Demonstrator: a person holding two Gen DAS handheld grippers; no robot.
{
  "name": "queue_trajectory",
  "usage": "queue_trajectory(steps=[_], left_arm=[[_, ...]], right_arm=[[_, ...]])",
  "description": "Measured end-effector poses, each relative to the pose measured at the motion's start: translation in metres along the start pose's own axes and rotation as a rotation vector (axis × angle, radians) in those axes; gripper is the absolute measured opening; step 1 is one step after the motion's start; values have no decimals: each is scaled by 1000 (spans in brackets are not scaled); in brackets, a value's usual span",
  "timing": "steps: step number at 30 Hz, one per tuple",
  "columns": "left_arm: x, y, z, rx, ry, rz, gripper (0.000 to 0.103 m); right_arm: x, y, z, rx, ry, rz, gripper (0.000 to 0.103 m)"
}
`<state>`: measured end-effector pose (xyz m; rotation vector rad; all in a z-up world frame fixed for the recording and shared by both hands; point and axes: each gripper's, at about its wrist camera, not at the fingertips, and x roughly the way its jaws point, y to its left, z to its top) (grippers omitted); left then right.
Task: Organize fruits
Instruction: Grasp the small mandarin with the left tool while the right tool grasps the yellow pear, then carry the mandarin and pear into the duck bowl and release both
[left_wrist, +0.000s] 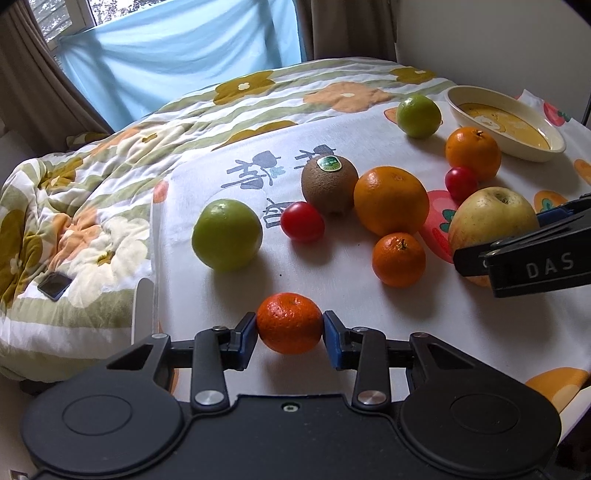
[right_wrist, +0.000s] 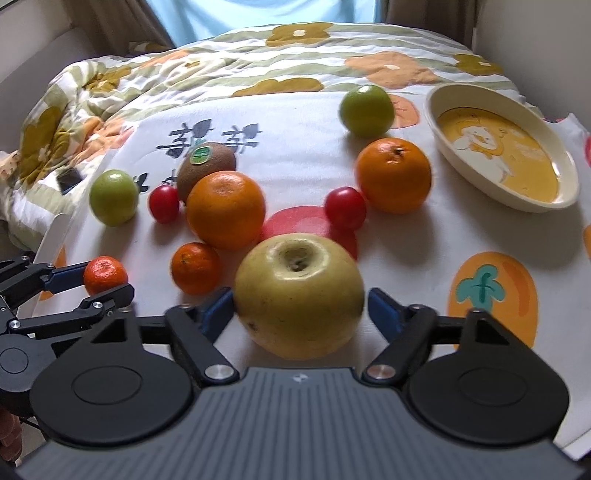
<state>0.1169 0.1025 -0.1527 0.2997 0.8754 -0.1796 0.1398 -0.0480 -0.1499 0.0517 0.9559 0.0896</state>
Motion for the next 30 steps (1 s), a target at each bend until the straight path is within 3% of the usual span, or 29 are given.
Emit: queue_trajectory(steps=[7,16,30], left_arm=[[-25,0,7,-37,-28,-2,42],[-68,-18,39,-59,-94,-19,42],[-82,-104,124,-139,-150,-82,42]], right_arm=[[-14,-7,1,16,-19,5,90],[-62,-42,19,58,-86,-13,90],[-111,-162,59,63,-163,-39,90]])
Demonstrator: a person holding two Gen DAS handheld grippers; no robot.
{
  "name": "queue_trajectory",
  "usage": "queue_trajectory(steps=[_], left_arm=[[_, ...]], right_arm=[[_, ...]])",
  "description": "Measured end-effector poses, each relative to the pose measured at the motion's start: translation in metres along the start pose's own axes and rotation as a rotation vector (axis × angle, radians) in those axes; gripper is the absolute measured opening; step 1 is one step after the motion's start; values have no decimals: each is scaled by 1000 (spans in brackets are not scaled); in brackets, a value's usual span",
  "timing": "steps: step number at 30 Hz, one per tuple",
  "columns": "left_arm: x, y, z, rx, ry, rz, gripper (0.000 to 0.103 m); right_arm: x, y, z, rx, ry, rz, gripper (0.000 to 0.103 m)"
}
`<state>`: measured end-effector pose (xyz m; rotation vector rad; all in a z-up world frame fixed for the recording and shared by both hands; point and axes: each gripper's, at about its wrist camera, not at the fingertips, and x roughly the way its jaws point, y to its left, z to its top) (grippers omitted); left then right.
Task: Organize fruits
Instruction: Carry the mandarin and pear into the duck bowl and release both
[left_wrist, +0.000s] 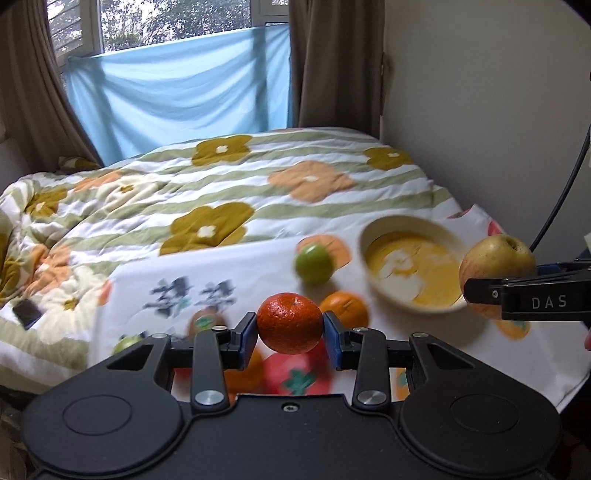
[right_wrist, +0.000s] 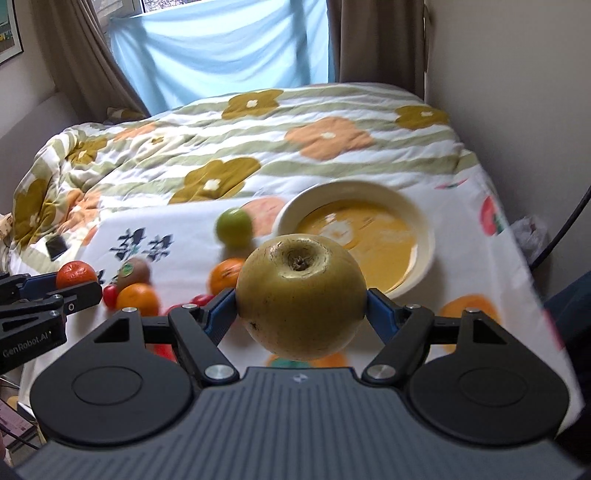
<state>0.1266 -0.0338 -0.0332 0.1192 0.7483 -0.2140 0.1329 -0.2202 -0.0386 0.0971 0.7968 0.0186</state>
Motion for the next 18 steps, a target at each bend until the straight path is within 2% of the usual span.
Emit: queue_trajectory(steps=[7,18], left_arm=[[41,-52,40,3,-5,-18,42],[141,-111,80,38,30,-38,42]], right_arm=[[23,-66,32,-6,-12,7,90],[84,-142,68,-4,-8,3,90]])
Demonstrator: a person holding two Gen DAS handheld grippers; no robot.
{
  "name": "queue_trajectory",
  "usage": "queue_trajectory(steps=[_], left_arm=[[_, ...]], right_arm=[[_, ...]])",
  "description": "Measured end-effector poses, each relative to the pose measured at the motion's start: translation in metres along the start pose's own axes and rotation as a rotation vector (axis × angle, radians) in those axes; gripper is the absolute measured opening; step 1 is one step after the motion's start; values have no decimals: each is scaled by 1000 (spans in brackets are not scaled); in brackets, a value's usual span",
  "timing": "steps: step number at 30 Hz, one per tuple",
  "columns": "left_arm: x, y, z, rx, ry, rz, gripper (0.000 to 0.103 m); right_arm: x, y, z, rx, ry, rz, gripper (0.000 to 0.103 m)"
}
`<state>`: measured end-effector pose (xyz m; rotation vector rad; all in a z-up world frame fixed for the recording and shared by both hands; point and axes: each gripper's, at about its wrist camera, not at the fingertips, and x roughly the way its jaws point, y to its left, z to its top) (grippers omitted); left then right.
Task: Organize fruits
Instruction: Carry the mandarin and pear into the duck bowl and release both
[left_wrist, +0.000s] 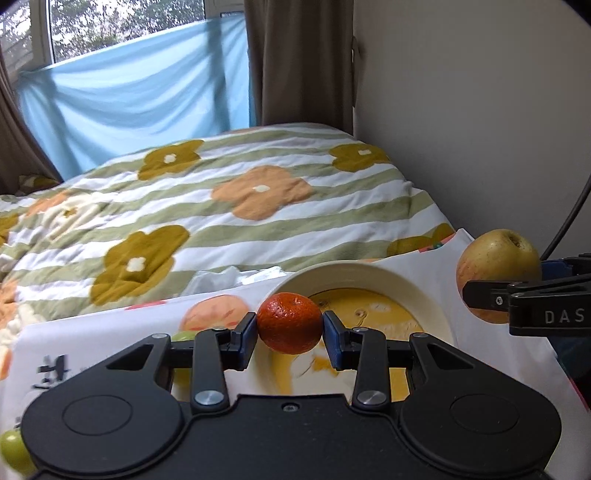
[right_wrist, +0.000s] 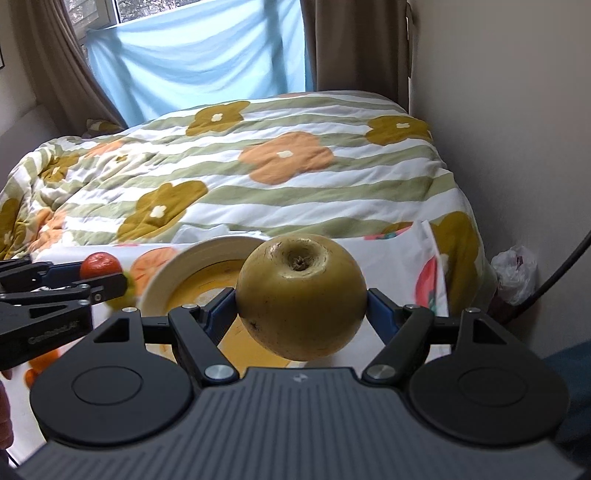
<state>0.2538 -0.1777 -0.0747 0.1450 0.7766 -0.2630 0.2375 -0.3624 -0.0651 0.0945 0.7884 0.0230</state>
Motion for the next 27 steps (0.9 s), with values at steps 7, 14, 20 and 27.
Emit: queue_trajectory(steps=[7,14,20,27], left_arm=[[59,-15,10,12,43,10,42],[93,-23,9,30,81,14,42],[97,-26,9,54,82,27,57],[76,-16,9,66,38,61,73]], right_arm=[[35,-30,9,14,21,4,90],[57,-36,13,10,41,34,90],[66,-32,16,1,41,63,90],[69,-29,21,-4,37,75,90]])
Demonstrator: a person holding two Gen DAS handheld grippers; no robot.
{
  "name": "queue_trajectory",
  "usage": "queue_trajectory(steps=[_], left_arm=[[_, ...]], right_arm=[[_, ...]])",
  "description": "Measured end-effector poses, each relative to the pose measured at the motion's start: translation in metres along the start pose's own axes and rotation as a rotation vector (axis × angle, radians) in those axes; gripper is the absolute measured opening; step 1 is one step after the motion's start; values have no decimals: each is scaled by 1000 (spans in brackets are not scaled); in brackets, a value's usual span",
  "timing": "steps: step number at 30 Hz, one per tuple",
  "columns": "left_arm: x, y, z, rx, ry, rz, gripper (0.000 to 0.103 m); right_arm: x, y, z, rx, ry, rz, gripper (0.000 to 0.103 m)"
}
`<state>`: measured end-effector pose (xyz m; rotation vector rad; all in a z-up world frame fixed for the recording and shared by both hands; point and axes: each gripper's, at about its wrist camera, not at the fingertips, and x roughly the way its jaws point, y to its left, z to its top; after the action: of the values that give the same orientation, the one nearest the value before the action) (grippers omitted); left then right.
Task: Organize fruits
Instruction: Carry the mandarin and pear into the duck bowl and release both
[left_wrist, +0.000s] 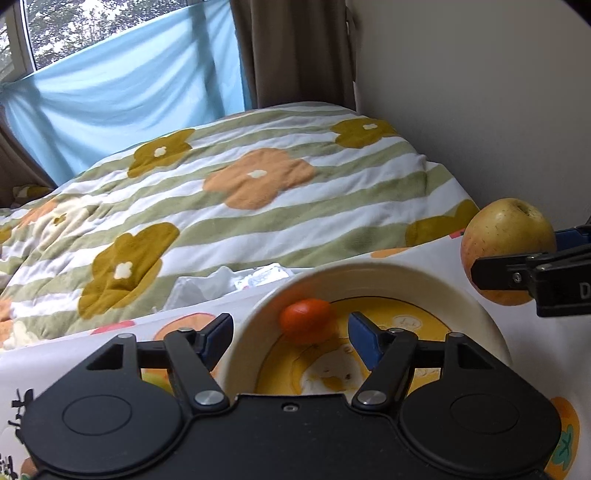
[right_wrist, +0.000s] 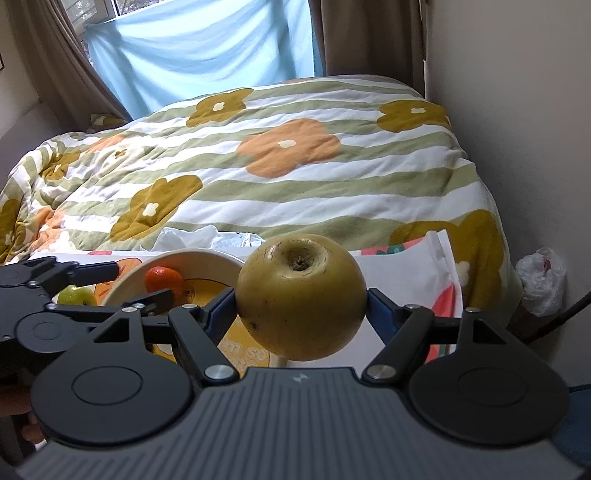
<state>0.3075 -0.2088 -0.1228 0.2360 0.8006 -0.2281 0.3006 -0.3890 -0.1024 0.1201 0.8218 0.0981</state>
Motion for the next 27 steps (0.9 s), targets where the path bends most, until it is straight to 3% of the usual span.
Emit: queue_trajectory(steps=[17,24,27], left_arm=[[-42,47,-35,-135,36,105,73],[-49,50,-41,-159,39,125,74],[-54,49,-41,-159,32,134,80]], right_arm=[[32,52,-11,-167,19,102,90],[41,59,-13,-205,17,100,91],[39,59,-15,-221,3,79,92]])
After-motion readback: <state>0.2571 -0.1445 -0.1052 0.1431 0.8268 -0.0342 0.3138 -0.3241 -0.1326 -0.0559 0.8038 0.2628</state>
